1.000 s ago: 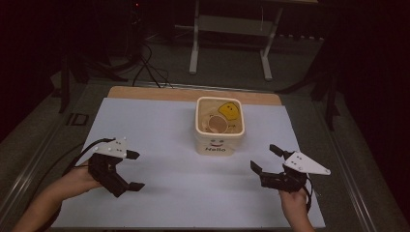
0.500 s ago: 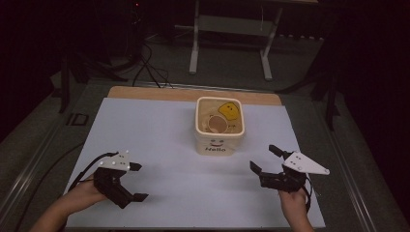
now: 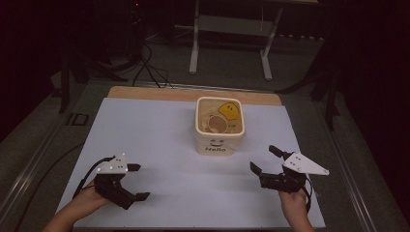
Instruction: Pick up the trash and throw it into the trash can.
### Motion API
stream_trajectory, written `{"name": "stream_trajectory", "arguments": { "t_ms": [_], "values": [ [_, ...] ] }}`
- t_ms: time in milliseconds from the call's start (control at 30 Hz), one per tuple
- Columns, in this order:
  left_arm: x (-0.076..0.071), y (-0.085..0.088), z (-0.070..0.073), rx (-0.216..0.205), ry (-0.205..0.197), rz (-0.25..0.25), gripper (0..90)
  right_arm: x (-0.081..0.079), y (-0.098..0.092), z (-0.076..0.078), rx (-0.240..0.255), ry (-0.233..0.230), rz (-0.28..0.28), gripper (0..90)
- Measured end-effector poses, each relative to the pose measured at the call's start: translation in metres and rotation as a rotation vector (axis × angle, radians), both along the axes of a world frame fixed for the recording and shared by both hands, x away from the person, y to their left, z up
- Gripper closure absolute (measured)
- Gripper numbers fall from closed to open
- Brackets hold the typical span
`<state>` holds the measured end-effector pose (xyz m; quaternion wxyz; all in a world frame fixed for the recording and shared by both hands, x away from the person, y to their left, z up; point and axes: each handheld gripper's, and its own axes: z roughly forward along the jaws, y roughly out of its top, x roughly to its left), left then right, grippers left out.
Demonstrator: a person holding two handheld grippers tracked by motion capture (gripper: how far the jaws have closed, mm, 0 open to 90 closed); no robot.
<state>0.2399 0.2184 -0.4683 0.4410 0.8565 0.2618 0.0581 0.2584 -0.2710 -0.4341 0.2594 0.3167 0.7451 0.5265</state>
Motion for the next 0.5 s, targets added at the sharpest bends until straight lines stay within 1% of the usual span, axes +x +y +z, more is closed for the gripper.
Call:
{"name": "stream_trajectory", "arguments": {
  "t_ms": [33,133,167,200,233,267,333,400,433,500],
  "values": [
    [0.0001,0.0002,-0.0007,-0.003,-0.001,0.006,1.0,0.0,0.0,-0.0003,-0.001,0.003,0.0,12.6],
    [0.0007,0.0015,-0.0033,0.009,-0.027,0.045,1.0,0.0001,-0.0002,-0.0006,-0.001,0.001,0.001,12.6],
    [0.0011,0.0023,-0.0042,-0.001,-0.035,0.057,1.0,0.0003,-0.0003,-0.0007,-0.004,0.0,0.0,12.6],
    [0.0019,0.0037,-0.0046,-0.014,-0.03,0.062,1.0,0.0004,-0.0006,-0.001,-0.002,0.002,0.0,12.6],
    [0.0019,0.0037,-0.0046,-0.014,-0.03,0.062,1.0,0.0004,-0.0006,-0.001,-0.002,0.002,0.0,12.6],
    [0.003,0.0051,-0.0057,-0.018,-0.03,0.076,1.0,0.0005,-0.0008,-0.0013,-0.002,0.003,0.001,12.6],
    [0.0034,0.0059,-0.0069,-0.02,-0.023,0.076,1.0,0.0008,-0.0006,-0.0017,-0.005,0.002,0.002,12.6],
    [0.0036,0.0062,-0.008,-0.011,-0.028,0.079,1.0,0.0009,-0.0002,-0.0018,-0.006,0.005,0.003,12.6],
    [0.0037,0.0062,-0.0085,-0.012,-0.022,0.078,1.0,0.0009,0.0001,-0.0019,-0.007,0.005,0.003,12.6],
    [0.0033,0.0058,-0.0088,-0.013,-0.025,0.08,1.0,0.0009,0.0004,-0.0019,-0.007,0.005,0.004,12.6]
  ]
}}
